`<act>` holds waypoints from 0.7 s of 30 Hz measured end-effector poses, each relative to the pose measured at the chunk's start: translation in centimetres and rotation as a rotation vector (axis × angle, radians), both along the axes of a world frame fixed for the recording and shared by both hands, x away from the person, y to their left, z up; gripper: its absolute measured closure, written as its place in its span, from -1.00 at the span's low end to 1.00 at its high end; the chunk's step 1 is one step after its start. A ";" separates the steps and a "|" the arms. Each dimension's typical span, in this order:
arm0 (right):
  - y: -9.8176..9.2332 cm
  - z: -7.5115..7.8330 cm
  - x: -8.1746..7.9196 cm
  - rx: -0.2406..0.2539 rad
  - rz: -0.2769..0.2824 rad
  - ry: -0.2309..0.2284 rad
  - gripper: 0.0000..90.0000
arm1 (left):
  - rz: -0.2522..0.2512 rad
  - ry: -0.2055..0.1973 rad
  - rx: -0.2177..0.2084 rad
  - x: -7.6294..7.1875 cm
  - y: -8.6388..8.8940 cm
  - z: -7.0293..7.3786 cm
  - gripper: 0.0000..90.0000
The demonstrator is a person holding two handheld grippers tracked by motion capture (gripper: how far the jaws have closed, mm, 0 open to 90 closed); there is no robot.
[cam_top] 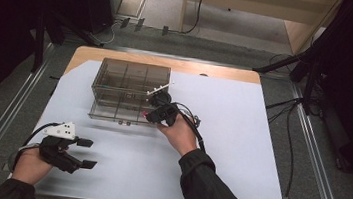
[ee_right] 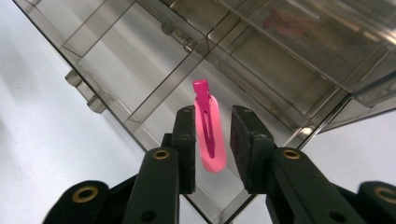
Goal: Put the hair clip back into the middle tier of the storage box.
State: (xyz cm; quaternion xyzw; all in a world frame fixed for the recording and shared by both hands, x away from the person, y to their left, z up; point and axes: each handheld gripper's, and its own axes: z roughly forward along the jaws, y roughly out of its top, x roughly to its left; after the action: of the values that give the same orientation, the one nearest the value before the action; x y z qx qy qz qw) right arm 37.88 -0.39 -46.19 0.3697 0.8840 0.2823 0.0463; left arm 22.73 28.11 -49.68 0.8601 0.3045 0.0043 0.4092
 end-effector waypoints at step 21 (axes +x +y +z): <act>-1.4 1.4 -1.3 0.092 0.056 -0.105 0.21 | -0.004 -0.001 -0.002 0.4 -0.3 0.1 -0.50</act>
State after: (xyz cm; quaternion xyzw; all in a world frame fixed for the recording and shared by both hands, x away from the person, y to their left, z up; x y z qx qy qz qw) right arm 36.58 -1.81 -44.82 0.3310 0.8766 0.3427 0.0678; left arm 23.13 27.82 -49.55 0.8603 0.3027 0.0038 0.4101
